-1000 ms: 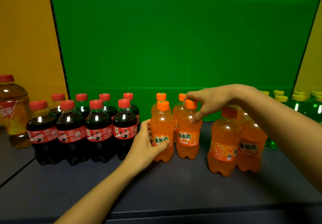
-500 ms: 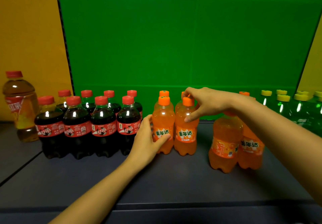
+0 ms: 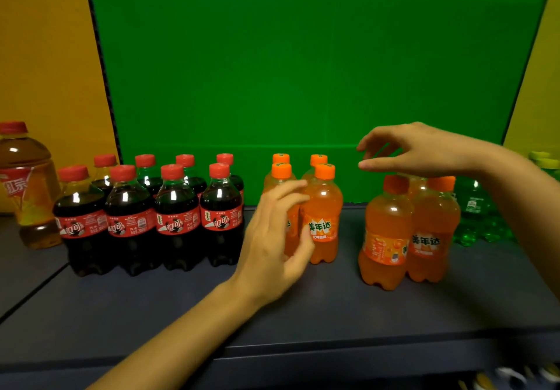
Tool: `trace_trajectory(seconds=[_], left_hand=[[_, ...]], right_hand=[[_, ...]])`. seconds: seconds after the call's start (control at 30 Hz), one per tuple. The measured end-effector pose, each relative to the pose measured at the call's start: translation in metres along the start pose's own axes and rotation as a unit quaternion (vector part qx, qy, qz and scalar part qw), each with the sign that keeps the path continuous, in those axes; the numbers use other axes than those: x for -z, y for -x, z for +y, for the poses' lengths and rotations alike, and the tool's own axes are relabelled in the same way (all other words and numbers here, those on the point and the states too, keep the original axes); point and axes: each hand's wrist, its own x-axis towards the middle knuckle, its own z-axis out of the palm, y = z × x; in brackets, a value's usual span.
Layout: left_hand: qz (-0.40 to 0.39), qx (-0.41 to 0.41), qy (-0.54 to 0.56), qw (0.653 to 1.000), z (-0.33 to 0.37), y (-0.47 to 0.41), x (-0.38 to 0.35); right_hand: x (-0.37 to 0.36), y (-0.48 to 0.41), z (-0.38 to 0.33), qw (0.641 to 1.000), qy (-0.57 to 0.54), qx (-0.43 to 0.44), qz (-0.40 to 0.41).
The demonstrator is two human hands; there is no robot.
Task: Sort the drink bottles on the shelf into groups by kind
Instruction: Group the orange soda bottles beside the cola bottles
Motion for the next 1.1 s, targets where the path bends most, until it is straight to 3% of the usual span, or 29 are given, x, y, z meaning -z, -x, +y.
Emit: trace_trajectory(seconds=[0.07,0.23,0.4,0.5,0.7,0.93,1.1], left_hand=[[-0.06,0.008,0.033,0.998,0.011,-0.001,-0.004],[-0.176,0.126,0.088,0.972,0.03,0.0,-0.022],[-0.237,0.22,0.121,0.938,0.035,0.006,-0.051],[-0.265,0.254,0.123,0.922,0.034,0.009,-0.071],[-0.214,0.3,0.128,0.921,0.038,0.007,-0.104],[-0.155,0.301,0.062,0.939,0.037,0.005,-0.114],[-0.145,0.336,0.044,0.93,0.035,-0.001,-0.126]], right_hand=[[0.007,0.012,0.012,1.0,-0.005,-0.015,0.02],[0.003,0.046,0.042,0.993,-0.068,-0.073,0.066],[-0.039,0.069,0.066,0.977,-0.096,-0.096,0.163],[-0.063,0.079,0.073,0.957,-0.176,-0.112,0.202],[-0.098,0.089,0.082,0.947,-0.242,-0.104,0.183],[-0.105,0.083,0.099,0.894,-0.419,-0.054,0.148],[-0.11,0.084,0.102,0.892,-0.427,-0.032,0.142]])
